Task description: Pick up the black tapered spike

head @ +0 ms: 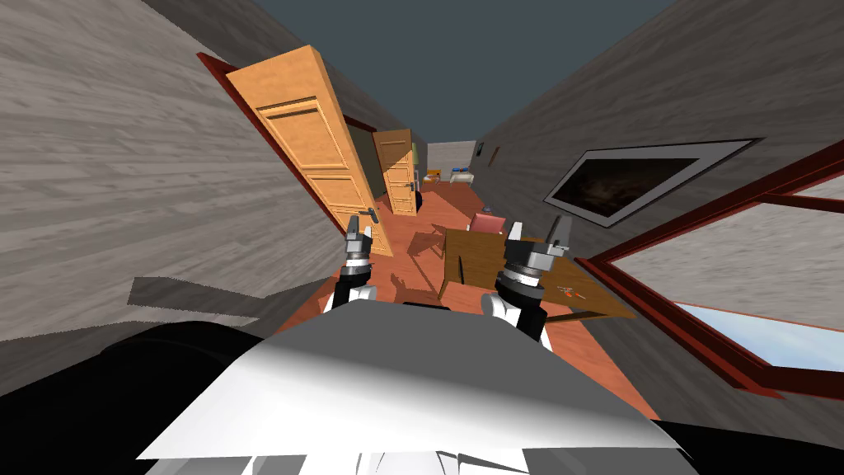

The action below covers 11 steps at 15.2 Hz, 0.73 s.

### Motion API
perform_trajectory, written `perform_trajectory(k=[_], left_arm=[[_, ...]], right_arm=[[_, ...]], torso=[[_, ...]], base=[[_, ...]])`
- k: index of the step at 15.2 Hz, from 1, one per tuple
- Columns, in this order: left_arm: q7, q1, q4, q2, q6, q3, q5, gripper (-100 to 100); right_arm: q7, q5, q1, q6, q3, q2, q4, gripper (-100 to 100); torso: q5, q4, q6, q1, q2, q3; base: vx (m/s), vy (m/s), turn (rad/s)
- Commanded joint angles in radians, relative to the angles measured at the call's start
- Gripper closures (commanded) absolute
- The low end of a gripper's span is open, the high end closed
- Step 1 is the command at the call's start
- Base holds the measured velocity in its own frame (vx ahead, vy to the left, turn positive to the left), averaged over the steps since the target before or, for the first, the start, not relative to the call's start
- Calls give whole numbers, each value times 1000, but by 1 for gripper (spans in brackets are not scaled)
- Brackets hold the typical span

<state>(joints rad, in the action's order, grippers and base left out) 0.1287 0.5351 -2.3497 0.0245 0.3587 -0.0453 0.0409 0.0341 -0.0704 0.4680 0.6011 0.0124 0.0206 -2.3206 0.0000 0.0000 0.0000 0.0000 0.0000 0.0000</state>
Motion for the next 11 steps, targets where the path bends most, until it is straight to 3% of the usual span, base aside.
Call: perform_trajectory(k=[1, 4, 8, 11], left_arm=[[0, 0, 0, 0, 0, 0, 0, 0], [0, 0, 0, 0, 0, 0, 0, 0], [0, 0, 0, 0, 0, 0, 0, 0], [0, 0, 0, 0, 0, 0, 0, 0]], right_arm=[[-5, -5, 1, -14, -5, -41, 8, -100], [-17, -15, 2, -46, -15, -100, 26, -100], [-46, -42, 5, -119, -40, -180, 73, -100], [-58, -54, 6, -159, -50, -206, 92, -100]], torso=[[0, 0, 0, 0, 0, 0], [0, 0, 0, 2, -2, -1], [1, -1, 0, 7, -4, -3], [2, -1, 0, 9, -6, -3]], base=[[9, 14, -11], [33, 50, -25], [63, 109, -41], [75, 118, -44]])
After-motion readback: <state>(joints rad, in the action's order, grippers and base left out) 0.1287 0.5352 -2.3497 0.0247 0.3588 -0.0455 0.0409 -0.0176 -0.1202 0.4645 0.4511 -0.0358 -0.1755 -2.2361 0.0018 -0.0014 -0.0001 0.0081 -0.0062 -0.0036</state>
